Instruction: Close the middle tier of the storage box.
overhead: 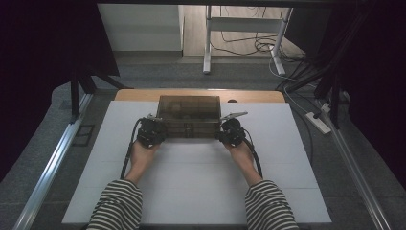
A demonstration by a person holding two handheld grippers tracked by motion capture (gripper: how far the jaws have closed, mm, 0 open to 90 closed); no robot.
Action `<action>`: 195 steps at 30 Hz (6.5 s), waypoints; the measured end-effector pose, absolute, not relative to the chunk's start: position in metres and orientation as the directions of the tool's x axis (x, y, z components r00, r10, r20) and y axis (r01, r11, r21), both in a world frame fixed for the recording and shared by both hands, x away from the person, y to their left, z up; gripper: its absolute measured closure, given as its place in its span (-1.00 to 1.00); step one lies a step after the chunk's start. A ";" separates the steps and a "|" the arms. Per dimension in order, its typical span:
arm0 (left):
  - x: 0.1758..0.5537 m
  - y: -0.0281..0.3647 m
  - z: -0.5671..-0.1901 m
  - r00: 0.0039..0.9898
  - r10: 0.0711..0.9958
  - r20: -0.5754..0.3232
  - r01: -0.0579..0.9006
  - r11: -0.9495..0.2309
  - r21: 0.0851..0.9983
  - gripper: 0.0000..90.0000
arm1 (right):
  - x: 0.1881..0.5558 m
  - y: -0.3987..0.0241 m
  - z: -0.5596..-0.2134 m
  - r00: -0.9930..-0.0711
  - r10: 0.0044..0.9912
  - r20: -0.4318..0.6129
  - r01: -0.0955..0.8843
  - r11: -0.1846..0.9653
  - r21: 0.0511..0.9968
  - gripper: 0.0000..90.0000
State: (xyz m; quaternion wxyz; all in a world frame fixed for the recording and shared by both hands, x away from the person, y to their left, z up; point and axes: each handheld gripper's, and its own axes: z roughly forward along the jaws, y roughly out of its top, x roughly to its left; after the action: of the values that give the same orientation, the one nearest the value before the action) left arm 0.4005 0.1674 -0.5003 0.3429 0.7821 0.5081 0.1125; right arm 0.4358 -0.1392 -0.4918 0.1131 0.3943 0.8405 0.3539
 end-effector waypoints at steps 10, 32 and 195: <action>0.392 0.170 -0.492 0.469 0.868 -0.163 0.703 -0.255 0.664 0.46 | 0.428 -0.142 -0.485 -0.680 0.730 0.064 0.561 0.462 0.687 0.73; 0.369 0.176 -0.476 0.485 0.861 -0.153 0.672 -0.255 0.695 0.00 | 0.412 -0.169 -0.473 -0.674 0.738 0.041 0.539 0.454 0.709 0.57; 0.192 0.287 -0.536 0.360 0.905 -0.229 0.479 0.031 0.877 -0.49 | 0.248 -0.359 -0.512 -0.441 0.890 0.114 0.416 0.090 0.905 -0.53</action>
State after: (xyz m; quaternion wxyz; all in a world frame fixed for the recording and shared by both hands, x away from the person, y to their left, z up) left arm 0.1923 0.2874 -0.5359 0.4922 0.6615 0.5229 0.2162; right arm 0.2482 -0.3591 -0.5121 0.2447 0.4686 0.6967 0.4850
